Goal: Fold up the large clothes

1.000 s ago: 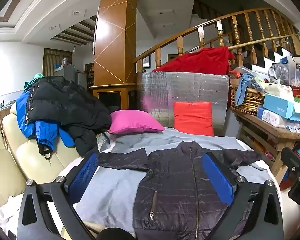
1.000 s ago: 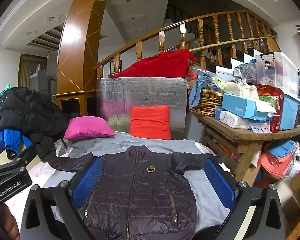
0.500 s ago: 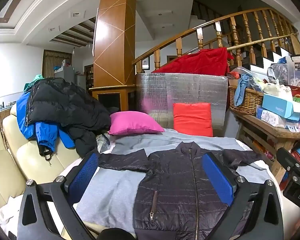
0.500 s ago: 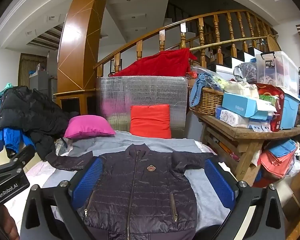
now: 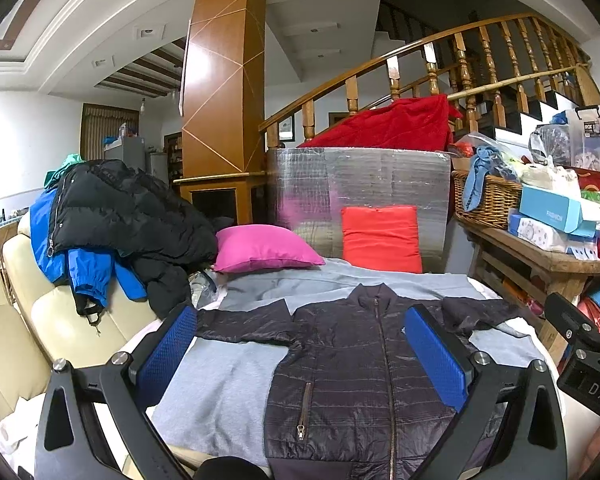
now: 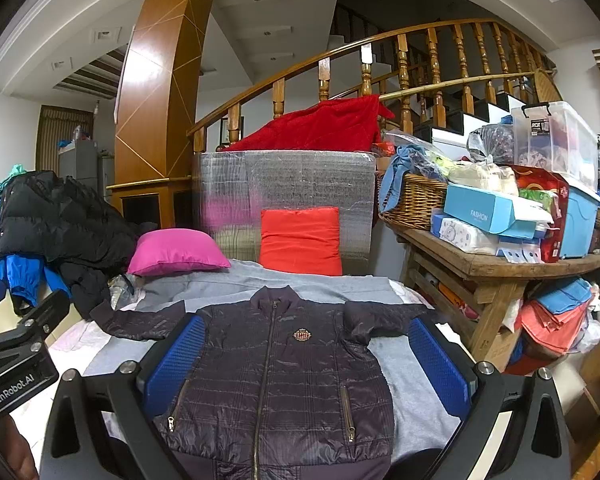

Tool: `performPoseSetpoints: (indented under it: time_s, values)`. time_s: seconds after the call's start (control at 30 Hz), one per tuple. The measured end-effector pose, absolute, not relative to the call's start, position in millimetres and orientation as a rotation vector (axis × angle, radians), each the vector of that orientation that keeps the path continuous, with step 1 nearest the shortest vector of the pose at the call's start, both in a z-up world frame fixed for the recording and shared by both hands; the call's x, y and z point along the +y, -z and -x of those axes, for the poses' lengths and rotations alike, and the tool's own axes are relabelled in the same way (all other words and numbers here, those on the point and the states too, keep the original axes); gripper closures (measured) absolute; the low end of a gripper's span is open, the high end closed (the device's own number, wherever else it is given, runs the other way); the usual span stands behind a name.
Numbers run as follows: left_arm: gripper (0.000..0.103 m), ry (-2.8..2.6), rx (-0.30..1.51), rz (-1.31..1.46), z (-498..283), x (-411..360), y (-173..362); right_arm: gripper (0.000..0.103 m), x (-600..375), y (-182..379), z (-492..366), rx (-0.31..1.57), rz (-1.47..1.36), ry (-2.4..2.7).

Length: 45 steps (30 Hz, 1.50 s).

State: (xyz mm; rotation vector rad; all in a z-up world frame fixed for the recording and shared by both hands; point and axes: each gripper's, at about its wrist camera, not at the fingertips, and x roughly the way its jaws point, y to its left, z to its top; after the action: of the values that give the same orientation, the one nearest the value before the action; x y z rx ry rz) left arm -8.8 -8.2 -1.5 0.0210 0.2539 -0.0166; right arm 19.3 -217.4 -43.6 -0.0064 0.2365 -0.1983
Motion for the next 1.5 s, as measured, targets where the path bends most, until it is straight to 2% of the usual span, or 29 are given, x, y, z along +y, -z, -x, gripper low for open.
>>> performPoseSetpoints:
  time_s: [1.5]
  values:
    - [0.000,0.027,0.256,-0.024,7.7,-10.4,3.0,0.000,-212.7,44.1,-23.2,0.251,0.016,0.193]
